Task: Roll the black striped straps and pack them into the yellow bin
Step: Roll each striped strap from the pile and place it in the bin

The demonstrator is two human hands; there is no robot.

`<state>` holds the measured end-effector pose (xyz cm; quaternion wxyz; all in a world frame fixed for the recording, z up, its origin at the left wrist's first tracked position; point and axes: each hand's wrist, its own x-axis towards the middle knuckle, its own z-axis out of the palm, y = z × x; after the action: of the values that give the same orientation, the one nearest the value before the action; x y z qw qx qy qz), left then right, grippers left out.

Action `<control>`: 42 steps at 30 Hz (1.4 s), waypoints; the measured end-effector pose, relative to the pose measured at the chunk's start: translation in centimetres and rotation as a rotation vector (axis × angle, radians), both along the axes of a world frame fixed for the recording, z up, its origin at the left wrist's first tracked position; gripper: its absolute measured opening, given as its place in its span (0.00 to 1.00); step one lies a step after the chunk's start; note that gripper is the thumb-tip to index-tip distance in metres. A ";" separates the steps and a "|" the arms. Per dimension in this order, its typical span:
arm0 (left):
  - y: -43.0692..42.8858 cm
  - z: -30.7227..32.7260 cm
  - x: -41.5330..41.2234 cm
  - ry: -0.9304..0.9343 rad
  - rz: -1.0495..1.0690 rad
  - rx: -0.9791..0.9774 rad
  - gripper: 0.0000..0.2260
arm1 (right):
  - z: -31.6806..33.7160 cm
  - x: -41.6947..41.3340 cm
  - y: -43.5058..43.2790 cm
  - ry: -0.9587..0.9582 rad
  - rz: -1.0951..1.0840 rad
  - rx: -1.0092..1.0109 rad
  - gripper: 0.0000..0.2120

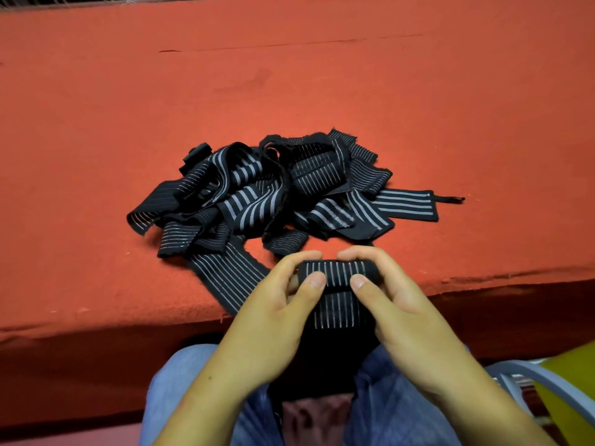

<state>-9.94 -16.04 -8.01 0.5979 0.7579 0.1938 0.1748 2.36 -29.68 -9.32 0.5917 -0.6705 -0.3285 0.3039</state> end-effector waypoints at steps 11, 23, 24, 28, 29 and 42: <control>-0.5 -0.7 -0.1 -0.032 -0.002 -0.010 0.18 | -0.3 -1.0 0.4 0.019 0.005 -0.009 0.28; -0.3 -0.6 0.1 -0.077 -0.006 0.012 0.18 | -0.2 -1.1 0.8 0.094 -0.145 -0.019 0.18; -0.2 -0.5 0.1 -0.075 -0.010 0.000 0.19 | 0.0 -1.1 0.9 0.101 -0.159 -0.017 0.14; -0.1 -0.3 0.2 -0.061 -0.013 -0.058 0.16 | 0.1 -0.8 0.9 0.198 -0.173 0.016 0.11; -0.1 -0.4 0.3 -0.059 -0.005 -0.076 0.15 | 0.1 -0.7 0.9 0.220 -0.164 0.019 0.12; -0.4 -0.8 0.6 -0.066 0.012 -0.108 0.18 | -0.1 -0.7 0.9 0.191 -0.092 0.048 0.20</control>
<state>-9.39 -16.46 -8.79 0.6429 0.7171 0.1879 0.1927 1.64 -28.77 -9.47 0.6495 -0.6386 -0.2466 0.3311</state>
